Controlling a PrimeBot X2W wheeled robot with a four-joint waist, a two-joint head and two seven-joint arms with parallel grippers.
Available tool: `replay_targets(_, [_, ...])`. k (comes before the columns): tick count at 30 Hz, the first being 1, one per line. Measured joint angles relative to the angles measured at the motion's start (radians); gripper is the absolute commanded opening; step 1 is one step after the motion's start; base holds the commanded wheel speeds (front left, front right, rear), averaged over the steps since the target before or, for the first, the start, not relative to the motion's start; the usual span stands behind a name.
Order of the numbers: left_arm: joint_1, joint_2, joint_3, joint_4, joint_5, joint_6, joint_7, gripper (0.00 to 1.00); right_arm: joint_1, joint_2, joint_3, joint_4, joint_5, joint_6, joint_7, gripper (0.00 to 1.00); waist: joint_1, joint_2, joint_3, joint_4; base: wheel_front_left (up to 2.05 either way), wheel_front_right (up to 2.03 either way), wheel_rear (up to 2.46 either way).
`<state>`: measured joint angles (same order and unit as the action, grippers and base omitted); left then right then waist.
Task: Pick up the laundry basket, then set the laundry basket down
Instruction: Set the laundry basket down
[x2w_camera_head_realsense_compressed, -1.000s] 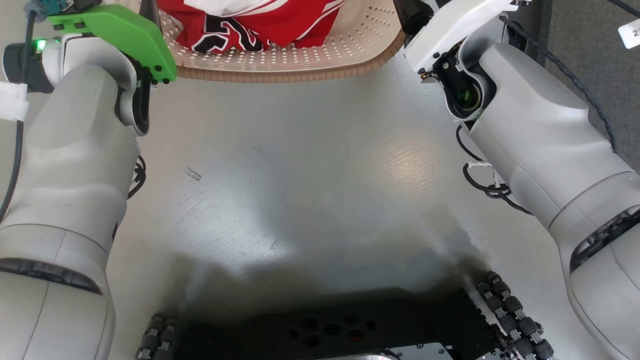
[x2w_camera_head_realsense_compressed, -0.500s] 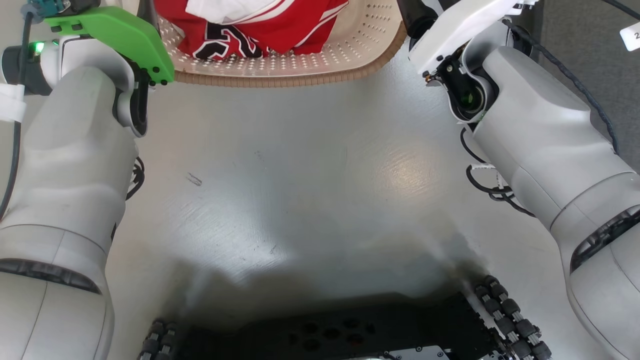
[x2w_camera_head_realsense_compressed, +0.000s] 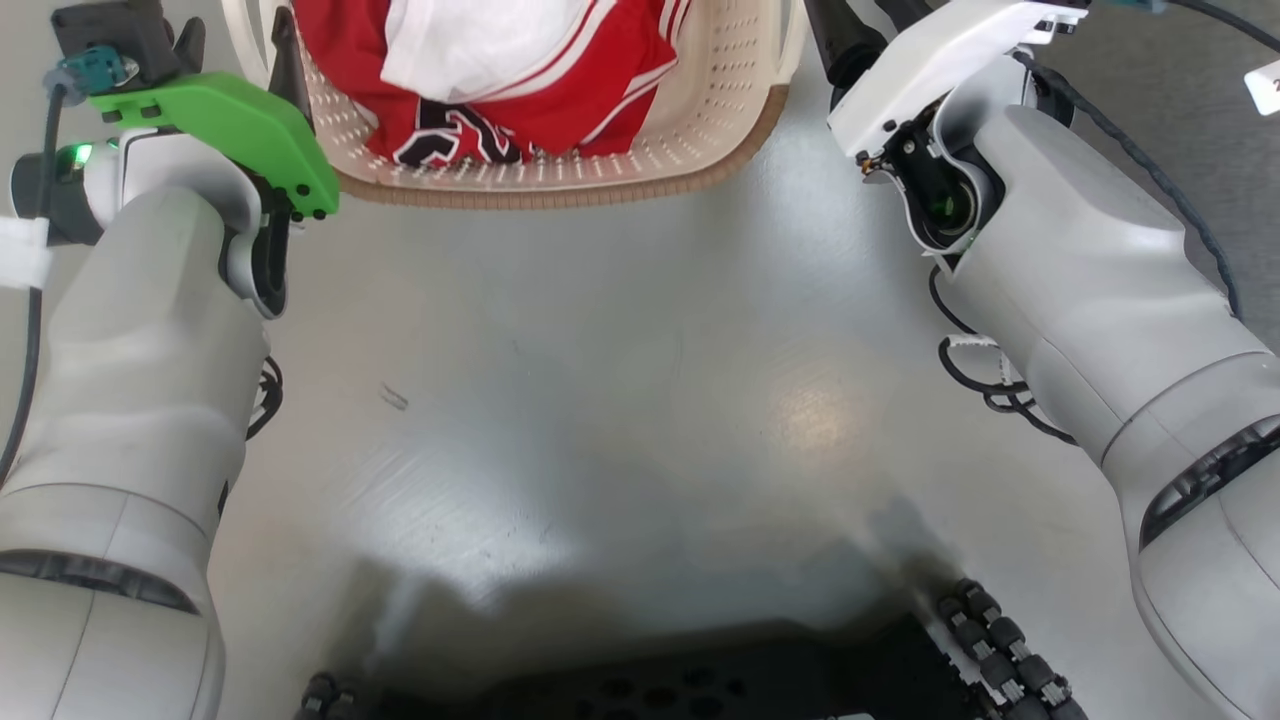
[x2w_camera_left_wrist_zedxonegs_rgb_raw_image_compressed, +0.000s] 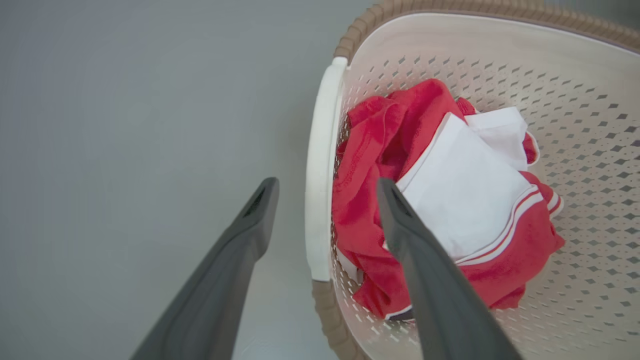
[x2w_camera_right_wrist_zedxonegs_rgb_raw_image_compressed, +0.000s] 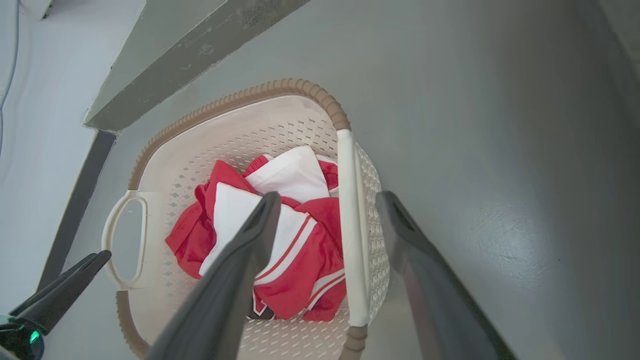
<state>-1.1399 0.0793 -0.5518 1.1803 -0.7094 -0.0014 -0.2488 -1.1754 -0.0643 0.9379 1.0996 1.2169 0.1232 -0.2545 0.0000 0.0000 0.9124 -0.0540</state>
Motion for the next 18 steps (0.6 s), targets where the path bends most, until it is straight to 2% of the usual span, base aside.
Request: replay_targets(18, [0.121,0.012,0.057,-0.225,0.048,-0.039,-0.003,1.00,0.112,-0.044,-0.058,-0.072,-0.075,0.000,0.000,1.00,0.0000,0.0000,-0.178,-0.008,0.00,0.00,0.00])
